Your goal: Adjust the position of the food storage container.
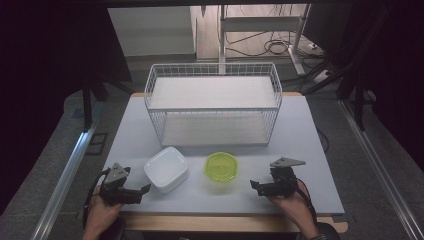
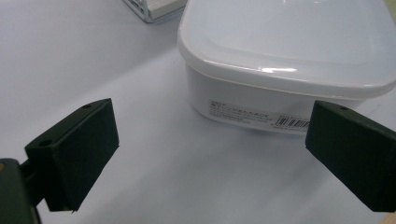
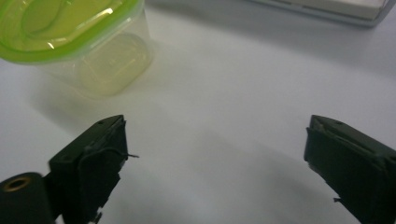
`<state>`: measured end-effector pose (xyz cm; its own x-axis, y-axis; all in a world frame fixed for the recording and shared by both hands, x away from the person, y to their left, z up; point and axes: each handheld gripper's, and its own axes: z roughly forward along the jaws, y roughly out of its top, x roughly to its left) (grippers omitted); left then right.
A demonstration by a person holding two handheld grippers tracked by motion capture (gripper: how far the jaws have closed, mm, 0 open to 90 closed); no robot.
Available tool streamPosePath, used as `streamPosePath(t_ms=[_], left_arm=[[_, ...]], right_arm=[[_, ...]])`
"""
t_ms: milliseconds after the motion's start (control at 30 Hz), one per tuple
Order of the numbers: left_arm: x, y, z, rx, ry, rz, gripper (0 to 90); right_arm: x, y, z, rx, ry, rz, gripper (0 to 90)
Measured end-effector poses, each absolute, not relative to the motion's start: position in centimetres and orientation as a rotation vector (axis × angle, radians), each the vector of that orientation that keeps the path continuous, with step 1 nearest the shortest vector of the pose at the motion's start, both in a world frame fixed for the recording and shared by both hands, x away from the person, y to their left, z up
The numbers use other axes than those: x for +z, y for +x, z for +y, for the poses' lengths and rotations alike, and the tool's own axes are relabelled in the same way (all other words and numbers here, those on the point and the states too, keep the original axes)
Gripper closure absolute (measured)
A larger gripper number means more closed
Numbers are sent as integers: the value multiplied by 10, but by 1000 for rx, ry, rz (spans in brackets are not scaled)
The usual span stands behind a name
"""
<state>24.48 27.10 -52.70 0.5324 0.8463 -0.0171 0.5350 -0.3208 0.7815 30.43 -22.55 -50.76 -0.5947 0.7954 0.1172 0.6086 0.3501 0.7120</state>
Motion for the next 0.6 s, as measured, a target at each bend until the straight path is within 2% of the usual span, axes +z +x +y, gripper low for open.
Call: streamPosePath(t_ms=[67, 133, 300, 600], left_arm=[[-528, 244, 272, 524, 1999, 1116, 27], [-529, 243, 273, 529, 1993, 1103, 29], [-531, 244, 273, 513, 1995, 1097, 35], [-532, 244, 271, 505, 2013, 1085, 37]], right_arm=[[-506, 304, -224, 1076, 1247, 2361, 104], [-505, 304, -221, 1070, 1219, 2383, 194], [-507, 306, -219, 1085, 1206, 2414, 270], [-501, 306, -218, 1118, 1227, 2447, 319]])
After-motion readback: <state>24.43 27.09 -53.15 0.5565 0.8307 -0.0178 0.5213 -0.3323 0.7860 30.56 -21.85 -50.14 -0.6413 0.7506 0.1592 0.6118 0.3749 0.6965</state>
